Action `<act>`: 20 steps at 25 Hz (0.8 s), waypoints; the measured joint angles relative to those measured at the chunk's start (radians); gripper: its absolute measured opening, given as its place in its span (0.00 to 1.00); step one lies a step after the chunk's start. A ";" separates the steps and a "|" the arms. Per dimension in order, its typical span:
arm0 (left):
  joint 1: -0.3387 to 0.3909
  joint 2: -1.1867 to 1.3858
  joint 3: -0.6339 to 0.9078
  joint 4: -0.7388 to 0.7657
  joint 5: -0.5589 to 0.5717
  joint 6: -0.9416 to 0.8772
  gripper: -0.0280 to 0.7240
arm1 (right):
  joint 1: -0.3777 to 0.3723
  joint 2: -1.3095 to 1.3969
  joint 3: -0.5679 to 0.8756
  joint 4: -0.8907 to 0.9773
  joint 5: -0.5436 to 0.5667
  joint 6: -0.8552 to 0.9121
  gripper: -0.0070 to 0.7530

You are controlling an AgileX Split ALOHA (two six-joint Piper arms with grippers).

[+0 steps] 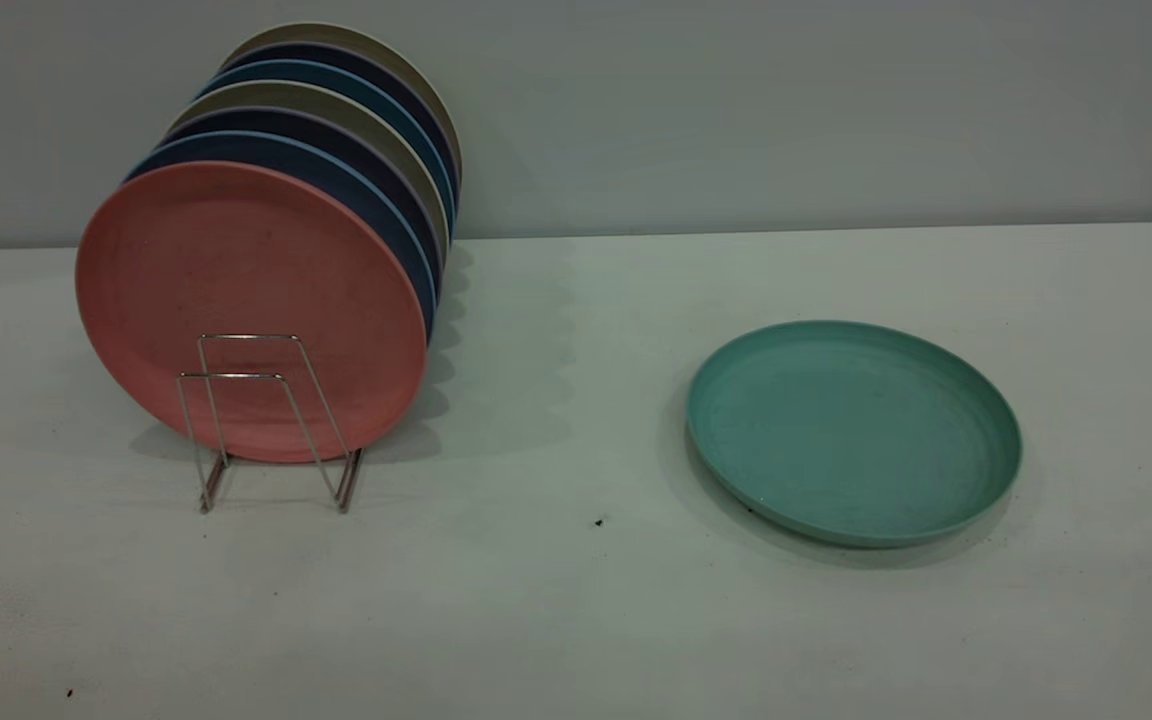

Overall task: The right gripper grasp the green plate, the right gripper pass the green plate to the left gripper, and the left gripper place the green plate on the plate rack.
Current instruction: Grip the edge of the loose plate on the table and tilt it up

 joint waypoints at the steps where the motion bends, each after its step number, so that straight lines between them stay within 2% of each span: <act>1: 0.000 0.009 -0.010 0.003 -0.004 -0.002 0.73 | 0.000 0.013 -0.001 0.002 0.000 0.000 0.61; 3: 0.000 0.052 -0.041 0.003 -0.021 -0.021 0.74 | 0.000 0.074 -0.012 0.012 -0.008 0.000 0.61; 6: 0.000 0.193 -0.093 0.009 -0.047 -0.041 0.78 | 0.000 0.214 -0.041 0.051 -0.081 0.000 0.64; 11: 0.000 0.536 -0.195 0.017 -0.131 -0.028 0.83 | 0.000 0.530 -0.133 0.142 -0.203 -0.028 0.72; 15: 0.000 0.775 -0.299 0.016 -0.218 -0.022 0.83 | 0.000 0.747 -0.207 0.237 -0.282 -0.144 0.76; 20: 0.000 0.991 -0.377 -0.003 -0.386 0.014 0.82 | 0.000 0.982 -0.232 0.437 -0.386 -0.346 0.77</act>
